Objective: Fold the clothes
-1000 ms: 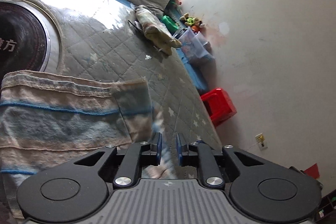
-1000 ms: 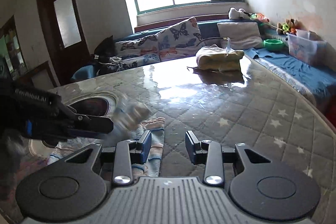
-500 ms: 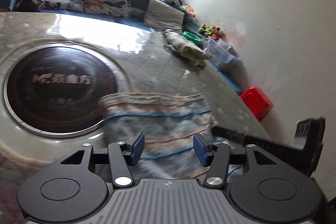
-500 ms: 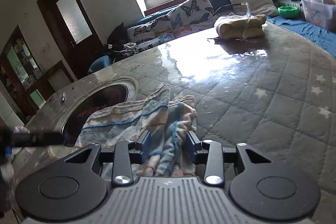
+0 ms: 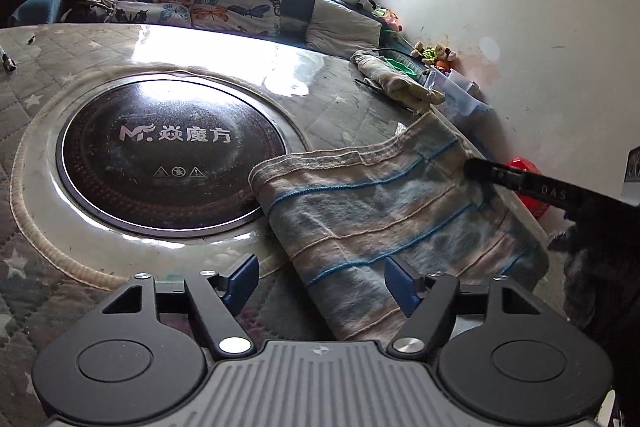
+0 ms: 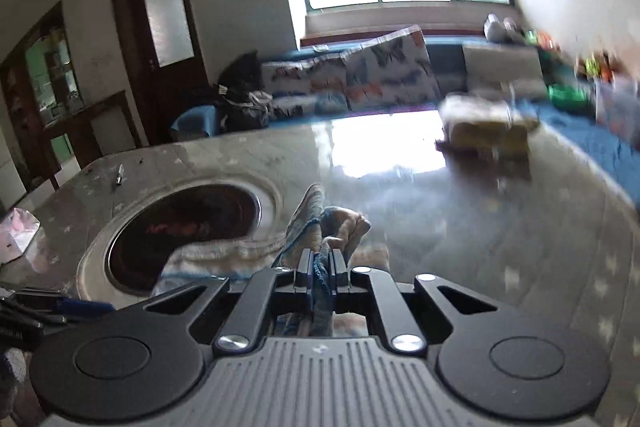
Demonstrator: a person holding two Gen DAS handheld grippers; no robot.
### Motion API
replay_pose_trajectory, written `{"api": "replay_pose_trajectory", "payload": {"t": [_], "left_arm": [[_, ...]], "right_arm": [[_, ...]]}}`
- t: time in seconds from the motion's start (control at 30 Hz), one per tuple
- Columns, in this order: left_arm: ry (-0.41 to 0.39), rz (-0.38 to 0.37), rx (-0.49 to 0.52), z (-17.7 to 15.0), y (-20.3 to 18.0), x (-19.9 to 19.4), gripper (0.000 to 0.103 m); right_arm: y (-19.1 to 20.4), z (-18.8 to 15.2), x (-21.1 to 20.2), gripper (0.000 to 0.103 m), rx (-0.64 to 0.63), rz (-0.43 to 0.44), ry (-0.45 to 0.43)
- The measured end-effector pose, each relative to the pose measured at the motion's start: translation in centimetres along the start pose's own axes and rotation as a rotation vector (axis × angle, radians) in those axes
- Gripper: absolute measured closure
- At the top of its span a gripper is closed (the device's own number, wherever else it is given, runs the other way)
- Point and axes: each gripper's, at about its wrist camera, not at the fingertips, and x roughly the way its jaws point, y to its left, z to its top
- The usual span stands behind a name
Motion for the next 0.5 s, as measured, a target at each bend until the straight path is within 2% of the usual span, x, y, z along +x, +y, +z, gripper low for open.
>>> {"api": "replay_pose_trajectory", "payload": {"t": [0.1, 0.2, 0.33, 0.43, 0.5], "left_arm": [[0.001, 0.016, -0.003, 0.0, 0.0, 0.2, 0.028], [-0.001, 0.015, 0.023, -0.2, -0.4, -0.1, 0.028], [-0.01, -0.007, 0.089, -0.4, -1.7, -0.9, 0.028], [-0.025, -0.075, 0.142, -0.8, -3.2, -1.5, 0.031], [-0.03, -0.13, 0.18, -1.3, -4.3, -1.7, 0.037]], "right_arm": [[-1.1, -0.1, 2.1, 0.095, 0.016, -0.027, 0.05], [-2.3, -1.1, 2.9, 0.087, 0.057, -0.04, 0.094], [-2.3, -1.3, 0.3, 0.085, 0.04, -0.027, 0.045], [-1.3, -1.5, -1.7, 0.085, -0.017, 0.03, 0.025], [-0.6, -2.1, -2.1, 0.085, -0.071, 0.049, 0.042]]}}
